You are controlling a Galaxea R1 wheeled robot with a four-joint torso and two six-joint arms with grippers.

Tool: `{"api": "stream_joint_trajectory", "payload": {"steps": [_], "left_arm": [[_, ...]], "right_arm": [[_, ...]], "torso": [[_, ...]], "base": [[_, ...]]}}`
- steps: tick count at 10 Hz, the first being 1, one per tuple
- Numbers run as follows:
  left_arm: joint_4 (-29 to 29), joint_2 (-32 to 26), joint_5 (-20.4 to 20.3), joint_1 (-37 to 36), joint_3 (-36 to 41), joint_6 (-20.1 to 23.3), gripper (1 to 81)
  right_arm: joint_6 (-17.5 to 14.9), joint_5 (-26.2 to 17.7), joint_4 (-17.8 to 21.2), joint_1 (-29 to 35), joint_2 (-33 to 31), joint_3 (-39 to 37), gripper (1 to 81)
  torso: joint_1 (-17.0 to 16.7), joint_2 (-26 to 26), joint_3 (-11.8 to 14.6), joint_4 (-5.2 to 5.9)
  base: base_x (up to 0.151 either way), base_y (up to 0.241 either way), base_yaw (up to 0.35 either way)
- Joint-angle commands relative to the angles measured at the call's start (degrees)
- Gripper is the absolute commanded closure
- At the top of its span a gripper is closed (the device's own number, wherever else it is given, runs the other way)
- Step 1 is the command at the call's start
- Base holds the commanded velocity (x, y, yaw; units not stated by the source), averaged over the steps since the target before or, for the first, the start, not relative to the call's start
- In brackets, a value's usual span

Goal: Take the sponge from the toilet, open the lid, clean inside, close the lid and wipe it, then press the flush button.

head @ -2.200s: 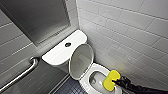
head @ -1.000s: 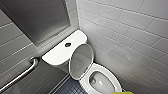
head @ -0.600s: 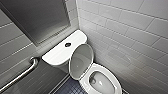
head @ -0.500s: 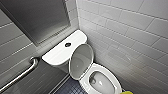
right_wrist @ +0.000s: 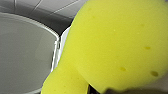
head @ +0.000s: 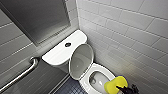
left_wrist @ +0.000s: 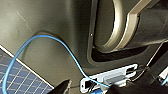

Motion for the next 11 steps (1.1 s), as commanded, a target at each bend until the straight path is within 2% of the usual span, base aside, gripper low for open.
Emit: {"api": "stream_joint_trajectory", "payload": {"steps": [1,5,11], "left_arm": [[-0.19,0.42,5.3,2.25,0.21,0.46,1.0],[-0.19,0.42,5.3,2.25,0.21,0.46,1.0],[-0.19,0.33,5.3,1.9,0.21,0.46,1.0]], "right_arm": [[-0.26,-17.07,-0.21,12.19,5.71,-10.41,81.1],[-0.26,-27.72,-1.7,21.34,14.69,-21.68,81.1],[-0.26,-32.91,-2.93,28.11,24.95,-27.29,81.1]], "torso": [[0.0,0.0,0.0,0.0],[0.0,0.0,0.0,0.0],[0.0,0.0,-0.02,0.0]], "base": [[0.0,0.0,0.0],[0.0,0.0,0.0],[0.0,0.0,0.0]]}}
